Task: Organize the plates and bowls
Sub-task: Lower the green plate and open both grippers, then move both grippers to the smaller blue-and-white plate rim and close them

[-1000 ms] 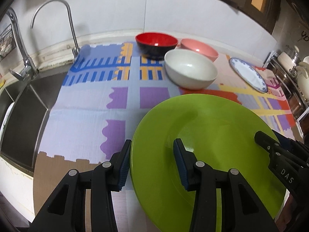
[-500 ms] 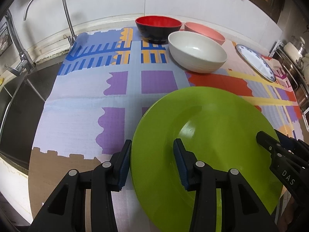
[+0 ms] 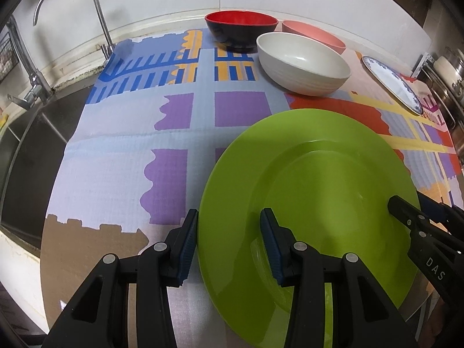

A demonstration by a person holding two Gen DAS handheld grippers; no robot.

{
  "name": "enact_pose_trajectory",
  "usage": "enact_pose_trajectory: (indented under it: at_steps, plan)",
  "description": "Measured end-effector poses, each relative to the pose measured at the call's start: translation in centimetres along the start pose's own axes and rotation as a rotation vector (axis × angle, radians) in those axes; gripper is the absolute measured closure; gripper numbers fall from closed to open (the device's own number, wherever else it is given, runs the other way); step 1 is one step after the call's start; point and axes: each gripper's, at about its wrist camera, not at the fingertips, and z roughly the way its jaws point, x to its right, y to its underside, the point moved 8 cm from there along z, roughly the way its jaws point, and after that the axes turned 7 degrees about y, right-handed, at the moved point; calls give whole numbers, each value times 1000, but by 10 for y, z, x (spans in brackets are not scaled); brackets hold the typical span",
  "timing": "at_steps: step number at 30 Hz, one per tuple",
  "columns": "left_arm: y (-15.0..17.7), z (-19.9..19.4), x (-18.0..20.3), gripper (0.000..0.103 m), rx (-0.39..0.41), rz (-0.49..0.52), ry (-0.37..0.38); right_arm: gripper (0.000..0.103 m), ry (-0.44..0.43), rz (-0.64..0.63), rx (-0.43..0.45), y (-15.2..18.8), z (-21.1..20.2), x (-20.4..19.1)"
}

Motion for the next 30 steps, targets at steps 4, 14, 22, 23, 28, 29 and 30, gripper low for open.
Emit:
enact_pose_trajectory:
  at_steps: [4, 14, 22, 23, 28, 29, 30]
  plan:
    - [-1, 0, 1, 60, 3, 6, -2, 62, -4, -14, -1, -1, 2, 0]
    - [-9, -13, 11, 37, 51, 41, -42, 41, 29, -54, 48, -8, -6, 10]
    - [-46, -42, 47, 7, 178, 62, 3, 36, -2, -24, 90, -25, -19, 34]
    - [-52, -46, 53, 4, 196, 73, -1, 36, 0, -18, 97, -28, -20, 41]
    - [-83, -53, 90, 4, 253, 141, 6, 36, 3, 20, 111, -42, -21, 70]
    - [-89, -53, 98, 4, 256, 148, 14, 35, 7, 29, 113, -46, -20, 79]
    - [-94, -52, 106, 4, 258, 156, 26, 35, 11, 36, 114, -49, -20, 86]
